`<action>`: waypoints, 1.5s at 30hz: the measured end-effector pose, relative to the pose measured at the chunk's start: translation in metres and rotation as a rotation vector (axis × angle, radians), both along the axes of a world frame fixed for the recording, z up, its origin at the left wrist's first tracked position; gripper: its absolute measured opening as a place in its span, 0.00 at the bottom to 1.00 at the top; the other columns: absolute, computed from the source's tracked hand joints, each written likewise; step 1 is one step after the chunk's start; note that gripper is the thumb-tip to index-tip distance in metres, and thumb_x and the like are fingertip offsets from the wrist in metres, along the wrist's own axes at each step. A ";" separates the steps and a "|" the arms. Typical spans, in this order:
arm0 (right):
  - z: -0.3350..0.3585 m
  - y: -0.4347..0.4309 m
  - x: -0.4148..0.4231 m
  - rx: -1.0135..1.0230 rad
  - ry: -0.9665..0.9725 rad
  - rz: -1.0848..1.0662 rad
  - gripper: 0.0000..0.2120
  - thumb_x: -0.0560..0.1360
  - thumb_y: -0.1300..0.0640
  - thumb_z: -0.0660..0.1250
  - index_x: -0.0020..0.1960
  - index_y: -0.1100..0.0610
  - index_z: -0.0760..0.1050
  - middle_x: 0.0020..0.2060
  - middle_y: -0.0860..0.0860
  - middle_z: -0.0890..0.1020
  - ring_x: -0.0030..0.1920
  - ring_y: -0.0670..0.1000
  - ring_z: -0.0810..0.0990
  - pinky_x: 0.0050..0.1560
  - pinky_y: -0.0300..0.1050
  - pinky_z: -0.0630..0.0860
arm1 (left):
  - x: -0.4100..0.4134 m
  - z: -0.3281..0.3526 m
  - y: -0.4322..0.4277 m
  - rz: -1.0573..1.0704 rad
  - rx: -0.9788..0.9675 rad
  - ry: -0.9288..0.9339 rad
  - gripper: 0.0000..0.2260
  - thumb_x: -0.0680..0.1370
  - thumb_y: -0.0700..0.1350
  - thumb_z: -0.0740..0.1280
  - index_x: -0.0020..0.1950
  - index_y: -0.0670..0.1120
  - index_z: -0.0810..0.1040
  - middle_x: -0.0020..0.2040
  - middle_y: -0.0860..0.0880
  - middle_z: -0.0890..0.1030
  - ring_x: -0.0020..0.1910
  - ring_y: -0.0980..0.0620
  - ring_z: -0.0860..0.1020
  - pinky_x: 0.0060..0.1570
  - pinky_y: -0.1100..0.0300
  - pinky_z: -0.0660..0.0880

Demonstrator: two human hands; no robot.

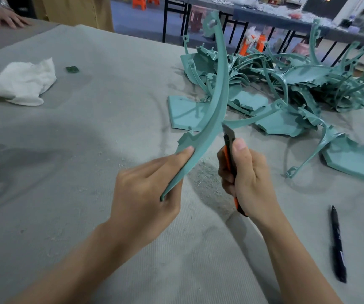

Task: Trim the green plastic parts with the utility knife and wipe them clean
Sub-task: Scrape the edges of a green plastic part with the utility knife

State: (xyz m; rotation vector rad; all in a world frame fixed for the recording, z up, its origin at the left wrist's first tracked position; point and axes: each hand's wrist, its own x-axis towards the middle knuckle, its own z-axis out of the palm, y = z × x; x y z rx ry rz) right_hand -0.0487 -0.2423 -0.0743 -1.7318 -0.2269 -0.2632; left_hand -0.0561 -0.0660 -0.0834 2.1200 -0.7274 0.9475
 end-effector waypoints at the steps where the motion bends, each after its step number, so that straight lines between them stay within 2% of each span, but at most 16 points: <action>1: 0.001 0.000 0.000 0.010 0.004 -0.035 0.31 0.79 0.39 0.54 0.34 0.66 0.61 0.25 0.49 0.62 0.24 0.46 0.58 0.23 0.36 0.57 | 0.000 0.001 0.000 -0.002 0.003 -0.003 0.13 0.70 0.30 0.71 0.54 0.37 0.82 0.38 0.48 0.84 0.41 0.68 0.65 0.44 0.83 0.62; 3: 0.001 -0.001 0.001 0.013 -0.003 -0.082 0.29 0.81 0.41 0.53 0.34 0.65 0.61 0.25 0.48 0.62 0.24 0.46 0.58 0.24 0.36 0.57 | 0.000 0.001 -0.001 -0.003 0.002 -0.007 0.13 0.70 0.30 0.71 0.54 0.37 0.82 0.37 0.48 0.84 0.41 0.67 0.66 0.44 0.83 0.62; 6: 0.000 0.000 -0.001 -0.023 -0.055 -0.092 0.30 0.80 0.39 0.53 0.34 0.64 0.62 0.25 0.48 0.64 0.24 0.46 0.60 0.24 0.36 0.58 | 0.000 0.002 -0.001 -0.005 -0.033 0.018 0.13 0.70 0.31 0.71 0.54 0.37 0.82 0.37 0.50 0.83 0.39 0.67 0.66 0.41 0.82 0.63; 9: -0.003 0.005 -0.004 -0.217 -0.193 -0.110 0.28 0.80 0.34 0.54 0.35 0.57 0.67 0.26 0.53 0.66 0.25 0.48 0.64 0.26 0.44 0.62 | 0.000 0.002 -0.001 0.017 -0.087 0.045 0.10 0.73 0.35 0.70 0.54 0.39 0.83 0.35 0.56 0.78 0.36 0.66 0.66 0.38 0.82 0.63; 12: -0.005 0.007 -0.006 -0.410 -0.332 -0.189 0.17 0.80 0.34 0.54 0.39 0.44 0.65 0.28 0.49 0.68 0.27 0.45 0.66 0.30 0.34 0.61 | -0.001 0.005 -0.002 0.039 -0.130 0.056 0.10 0.75 0.40 0.67 0.53 0.40 0.83 0.36 0.56 0.79 0.38 0.67 0.67 0.41 0.83 0.62; 16: -0.008 0.006 -0.005 -0.498 -0.365 -0.267 0.18 0.80 0.35 0.56 0.41 0.47 0.67 0.28 0.46 0.67 0.28 0.48 0.68 0.30 0.39 0.63 | -0.002 0.005 -0.002 0.044 -0.129 0.060 0.10 0.75 0.40 0.67 0.53 0.39 0.84 0.36 0.51 0.83 0.38 0.67 0.68 0.42 0.84 0.63; 20: -0.008 0.003 -0.004 -0.534 -0.357 -0.318 0.21 0.79 0.35 0.56 0.40 0.51 0.69 0.27 0.47 0.67 0.28 0.49 0.68 0.29 0.42 0.63 | -0.002 0.003 -0.002 0.050 -0.128 0.054 0.10 0.75 0.40 0.67 0.53 0.40 0.84 0.33 0.52 0.81 0.35 0.65 0.67 0.40 0.82 0.63; 24: -0.007 0.002 -0.003 -0.529 -0.357 -0.321 0.20 0.80 0.36 0.56 0.39 0.50 0.67 0.26 0.49 0.67 0.27 0.49 0.67 0.27 0.41 0.62 | -0.002 0.001 -0.002 0.043 -0.101 0.021 0.10 0.74 0.39 0.67 0.53 0.39 0.83 0.34 0.51 0.81 0.37 0.66 0.66 0.42 0.83 0.63; 27: -0.007 0.001 -0.003 -0.542 -0.344 -0.338 0.22 0.80 0.36 0.56 0.38 0.53 0.67 0.25 0.50 0.67 0.27 0.50 0.67 0.27 0.45 0.63 | -0.002 0.001 -0.001 0.035 -0.072 0.005 0.10 0.74 0.38 0.67 0.53 0.38 0.83 0.34 0.51 0.82 0.38 0.67 0.66 0.42 0.83 0.63; 31: -0.009 -0.001 0.000 -0.585 -0.307 -0.396 0.24 0.79 0.35 0.55 0.39 0.54 0.69 0.25 0.49 0.68 0.26 0.51 0.69 0.27 0.50 0.66 | -0.002 0.001 -0.002 0.039 -0.042 0.001 0.10 0.73 0.36 0.69 0.53 0.38 0.83 0.33 0.51 0.82 0.34 0.61 0.68 0.40 0.80 0.64; 35: -0.008 -0.015 0.010 -0.585 -0.256 -0.503 0.20 0.79 0.36 0.56 0.38 0.51 0.67 0.25 0.48 0.67 0.26 0.48 0.67 0.28 0.49 0.65 | -0.005 0.000 -0.004 -0.009 -0.017 -0.008 0.12 0.70 0.33 0.71 0.52 0.38 0.83 0.32 0.51 0.80 0.31 0.58 0.69 0.32 0.72 0.68; 37: -0.005 -0.021 0.011 -0.542 -0.258 -0.543 0.19 0.79 0.37 0.56 0.36 0.48 0.63 0.25 0.46 0.65 0.26 0.46 0.65 0.29 0.42 0.62 | -0.006 -0.001 -0.004 -0.023 -0.012 -0.016 0.12 0.69 0.32 0.71 0.52 0.38 0.84 0.34 0.51 0.81 0.31 0.56 0.71 0.31 0.67 0.69; 38: -0.004 -0.022 0.011 -0.505 -0.283 -0.537 0.18 0.80 0.38 0.56 0.36 0.46 0.61 0.25 0.45 0.65 0.26 0.44 0.65 0.29 0.36 0.60 | -0.005 -0.001 -0.004 -0.018 -0.017 -0.008 0.12 0.70 0.32 0.71 0.52 0.38 0.84 0.34 0.51 0.82 0.31 0.56 0.71 0.31 0.68 0.69; 41: -0.002 -0.018 0.006 -0.443 -0.386 -0.421 0.16 0.81 0.40 0.56 0.37 0.43 0.62 0.25 0.43 0.64 0.27 0.41 0.66 0.28 0.29 0.60 | -0.002 0.001 -0.004 0.002 -0.062 0.023 0.09 0.72 0.35 0.70 0.52 0.39 0.84 0.34 0.57 0.77 0.33 0.62 0.68 0.37 0.79 0.65; 43: -0.003 -0.014 0.004 -0.454 -0.399 -0.340 0.17 0.81 0.37 0.56 0.37 0.46 0.64 0.25 0.42 0.64 0.26 0.42 0.66 0.28 0.30 0.60 | -0.002 0.002 -0.003 0.022 -0.096 0.021 0.09 0.74 0.38 0.67 0.52 0.39 0.83 0.37 0.59 0.74 0.35 0.64 0.67 0.39 0.82 0.63; 45: -0.006 -0.012 0.004 -0.482 -0.375 -0.301 0.23 0.80 0.35 0.56 0.37 0.52 0.67 0.26 0.45 0.65 0.27 0.44 0.66 0.29 0.33 0.59 | -0.002 0.003 -0.004 0.028 -0.121 0.016 0.10 0.74 0.39 0.67 0.52 0.39 0.83 0.38 0.59 0.75 0.34 0.61 0.72 0.39 0.82 0.64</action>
